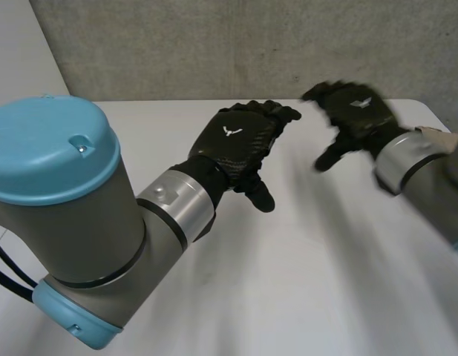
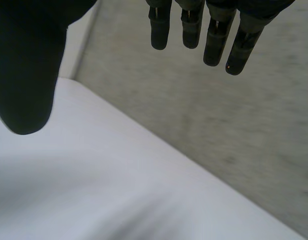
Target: Fold the laundry.
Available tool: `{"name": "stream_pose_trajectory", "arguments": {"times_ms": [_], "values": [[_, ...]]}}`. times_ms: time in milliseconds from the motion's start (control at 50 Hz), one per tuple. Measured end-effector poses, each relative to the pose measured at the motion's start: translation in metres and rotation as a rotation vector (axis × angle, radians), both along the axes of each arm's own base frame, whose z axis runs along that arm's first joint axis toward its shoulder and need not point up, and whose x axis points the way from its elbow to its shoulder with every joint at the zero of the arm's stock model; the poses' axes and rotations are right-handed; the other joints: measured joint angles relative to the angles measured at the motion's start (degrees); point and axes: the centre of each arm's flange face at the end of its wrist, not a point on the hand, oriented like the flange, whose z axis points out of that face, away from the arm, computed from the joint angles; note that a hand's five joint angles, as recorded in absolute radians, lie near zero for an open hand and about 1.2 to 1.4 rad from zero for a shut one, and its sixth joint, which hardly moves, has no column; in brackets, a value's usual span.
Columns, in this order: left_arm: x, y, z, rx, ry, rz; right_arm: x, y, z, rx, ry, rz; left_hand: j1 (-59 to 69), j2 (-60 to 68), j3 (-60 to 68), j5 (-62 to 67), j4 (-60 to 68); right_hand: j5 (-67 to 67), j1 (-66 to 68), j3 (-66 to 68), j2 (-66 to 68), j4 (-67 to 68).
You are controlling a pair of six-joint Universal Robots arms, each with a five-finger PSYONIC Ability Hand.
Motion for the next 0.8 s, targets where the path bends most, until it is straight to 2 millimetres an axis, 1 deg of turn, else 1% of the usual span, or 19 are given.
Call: {"name": "stream_pose_trajectory", "arguments": {"times_ms": [40,60,80,100,180,240,360,400,440,500,620,700,800], "values": [[0.003,-0.002,0.0,0.002,0.0,0.009,0.018,0.022,-0.007,0.024,0.004,0.061,0.0,0.0,0.0,0.0,0.0,0.0,0.0,0.0,0.0,0.0],[0.004,-0.003,0.0,0.002,-0.001,0.013,0.023,0.028,-0.009,0.033,0.007,0.078,0.0,0.0,0.0,0.0,0.0,0.0,0.0,0.0,0.0,0.0],[0.005,-0.003,0.0,0.003,-0.001,0.014,0.025,0.031,-0.01,0.036,0.009,0.084,0.0,0.0,0.0,0.0,0.0,0.0,0.0,0.0,0.0,0.0],[0.007,-0.004,0.001,0.003,-0.001,0.02,0.032,0.041,-0.014,0.046,0.015,0.105,0.0,0.0,0.0,0.0,0.0,0.0,0.0,0.0,0.0,0.0],[0.012,-0.008,0.001,0.006,-0.003,0.037,0.039,0.052,-0.022,0.065,0.032,0.102,0.0,0.0,0.0,0.0,0.0,0.0,0.0,0.0,0.0,0.0],[0.017,-0.011,0.0,0.009,-0.006,0.052,0.038,0.053,-0.024,0.069,0.042,0.069,0.0,0.0,0.0,0.0,0.0,0.0,0.0,0.0,0.0,0.0],[0.026,-0.015,-0.001,0.024,-0.024,0.081,0.032,0.047,-0.024,0.064,0.049,-0.003,0.0,0.0,0.0,0.0,0.0,0.0,0.0,0.0,0.0,0.0],[0.032,-0.018,-0.002,0.042,-0.041,0.107,0.03,0.045,-0.022,0.054,0.044,-0.024,0.0,0.0,0.0,0.0,0.0,0.0,0.0,0.0,0.0,0.0],[0.035,-0.019,-0.002,0.048,-0.046,0.119,0.029,0.044,-0.02,0.049,0.041,-0.029,0.0,0.0,0.0,0.0,0.0,0.0,0.0,0.0,0.0,0.0],[0.045,-0.026,-0.003,0.071,-0.069,0.182,0.027,0.044,-0.01,0.019,0.023,-0.04,0.0,0.0,0.0,0.0,0.0,0.0,0.0,0.0,0.0,0.0],[0.057,-0.033,-0.003,0.084,-0.087,0.283,0.022,0.046,0.004,-0.021,0.0,-0.06,0.0,0.0,0.0,0.0,0.0,0.0,0.0,0.0,0.0,0.0],[0.063,-0.036,-0.003,0.085,-0.092,0.337,0.02,0.047,0.008,-0.04,-0.008,-0.082,0.0,0.0,0.0,0.0,0.0,0.0,0.0,0.0,0.0,0.0],[0.071,-0.038,-0.004,0.086,-0.096,0.381,0.018,0.045,0.009,-0.058,-0.014,-0.116,0.0,0.0,0.0,0.0,0.0,0.0,0.0,0.0,0.0,0.0]]}}
